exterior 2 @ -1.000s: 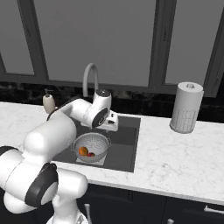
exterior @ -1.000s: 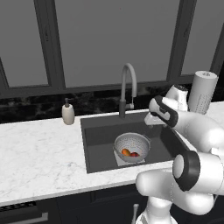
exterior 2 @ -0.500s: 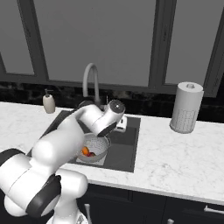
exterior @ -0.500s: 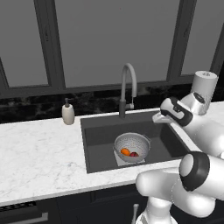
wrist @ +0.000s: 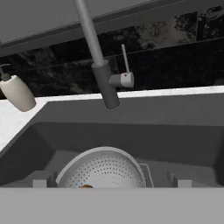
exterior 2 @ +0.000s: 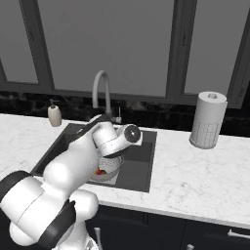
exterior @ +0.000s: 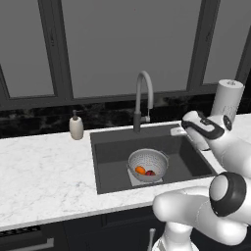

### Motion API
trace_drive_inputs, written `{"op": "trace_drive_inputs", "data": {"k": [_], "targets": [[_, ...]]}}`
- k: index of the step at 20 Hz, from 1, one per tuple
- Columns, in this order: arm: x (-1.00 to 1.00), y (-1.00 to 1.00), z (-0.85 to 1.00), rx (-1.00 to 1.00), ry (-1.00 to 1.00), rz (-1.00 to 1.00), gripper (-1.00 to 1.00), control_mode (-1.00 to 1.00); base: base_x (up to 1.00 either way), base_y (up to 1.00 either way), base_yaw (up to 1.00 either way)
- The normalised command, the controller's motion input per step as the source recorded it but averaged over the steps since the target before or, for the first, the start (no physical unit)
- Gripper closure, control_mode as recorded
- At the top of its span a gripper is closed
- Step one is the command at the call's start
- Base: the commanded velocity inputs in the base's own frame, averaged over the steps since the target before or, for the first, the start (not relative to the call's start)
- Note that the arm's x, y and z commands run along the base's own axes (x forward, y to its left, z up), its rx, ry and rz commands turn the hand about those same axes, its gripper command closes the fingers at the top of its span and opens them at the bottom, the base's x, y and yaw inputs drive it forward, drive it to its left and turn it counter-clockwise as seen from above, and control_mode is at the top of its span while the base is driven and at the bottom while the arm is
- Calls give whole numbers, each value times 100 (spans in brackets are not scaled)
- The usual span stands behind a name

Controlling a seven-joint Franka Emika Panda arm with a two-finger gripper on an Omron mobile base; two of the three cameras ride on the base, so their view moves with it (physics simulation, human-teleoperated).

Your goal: Put the colander in the sink, put the mango, orange in the colander, and turn on the sink faucet and pour water over the colander.

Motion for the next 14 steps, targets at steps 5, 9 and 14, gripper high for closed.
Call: {"op": "trace_drive_inputs", "data": {"k": [5,9,14], "targets": [[36,5,9,1,-28,-7,-100,-100,0,0,0],[33,3,12,1,-21,-16,-100,-100,0,0,0],[33,11,2,0,-14,-15,-100,-100,0,0,0]]}}
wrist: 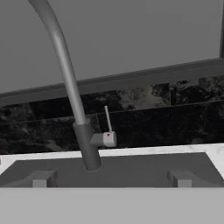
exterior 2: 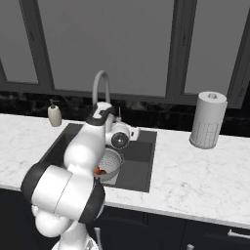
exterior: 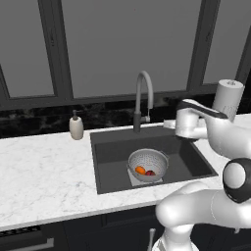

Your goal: Put the colander in the sink, put the mango, orange in the colander, and turn on the sink faucet and pour water over the colander.

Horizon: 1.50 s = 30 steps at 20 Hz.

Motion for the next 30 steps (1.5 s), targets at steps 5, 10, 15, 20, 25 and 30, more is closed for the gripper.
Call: {"op": "trace_drive_inputs", "data": {"k": [5,10,15,20,25,30], "targets": [[34,0,-1,1,-8,-4,-100,-100,0,0,0],[23,4,-19,0,-4,0,-100,-100,0,0,0],[15,7,-38,0,-1,0,-100,-100,0,0,0],[22,2,-9,0,-3,0,-100,-100,0,0,0],[27,0,2,1,-1,0,-100,-100,0,0,0],[31,0,7,3,-3,0,-100,-100,0,0,0]]}}
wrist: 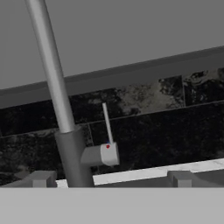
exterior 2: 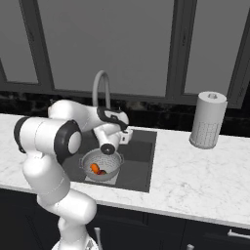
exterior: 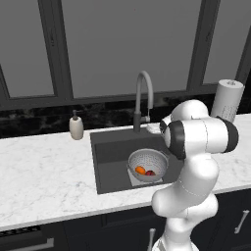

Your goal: Put the colander in the sink, put the mango, orange in the colander, and turn on the sink faucet and pour water over the colander.

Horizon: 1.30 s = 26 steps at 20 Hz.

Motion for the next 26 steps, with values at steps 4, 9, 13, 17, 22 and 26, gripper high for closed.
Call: {"op": "trace_drive_inputs", "data": {"k": [4,9,13,17,22,26], "targets": [[27,0,15,3,-1,0,-100,-100,0,0,0],[23,-1,16,3,0,1,-100,-100,0,0,0],[17,-8,9,3,0,2,-100,-100,0,0,0],[15,-3,0,0,0,2,-100,-100,0,0,0],[16,0,0,0,0,1,-100,-100,0,0,0],[24,0,0,0,0,1,-100,-100,0,0,0]]}}
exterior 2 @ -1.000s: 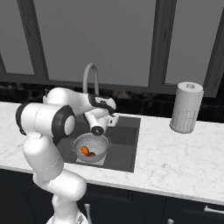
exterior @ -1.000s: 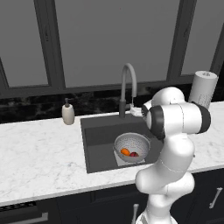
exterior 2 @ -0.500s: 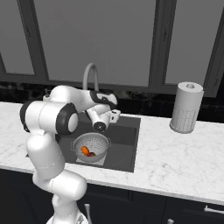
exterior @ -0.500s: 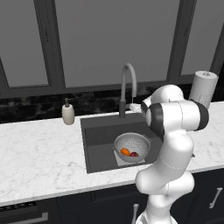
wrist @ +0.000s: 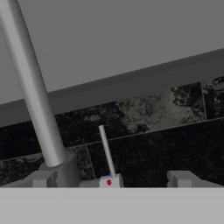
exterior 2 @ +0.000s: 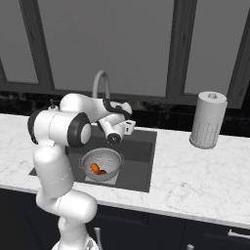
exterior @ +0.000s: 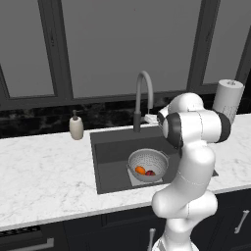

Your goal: Put the colander in the sink, put the mango, orange in the colander, and turn on the sink faucet and pour water over the colander.

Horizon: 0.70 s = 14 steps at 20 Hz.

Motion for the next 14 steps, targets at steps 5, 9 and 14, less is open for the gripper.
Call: {"op": "trace_drive_inputs", "data": {"k": [5,9,14], "targets": [[14,-1,0,0,0,9,-100,-100,0,0,0],[15,-1,0,0,0,15,-100,-100,0,0,0],[14,-6,0,0,0,3,-100,-100,0,0,0]]}}
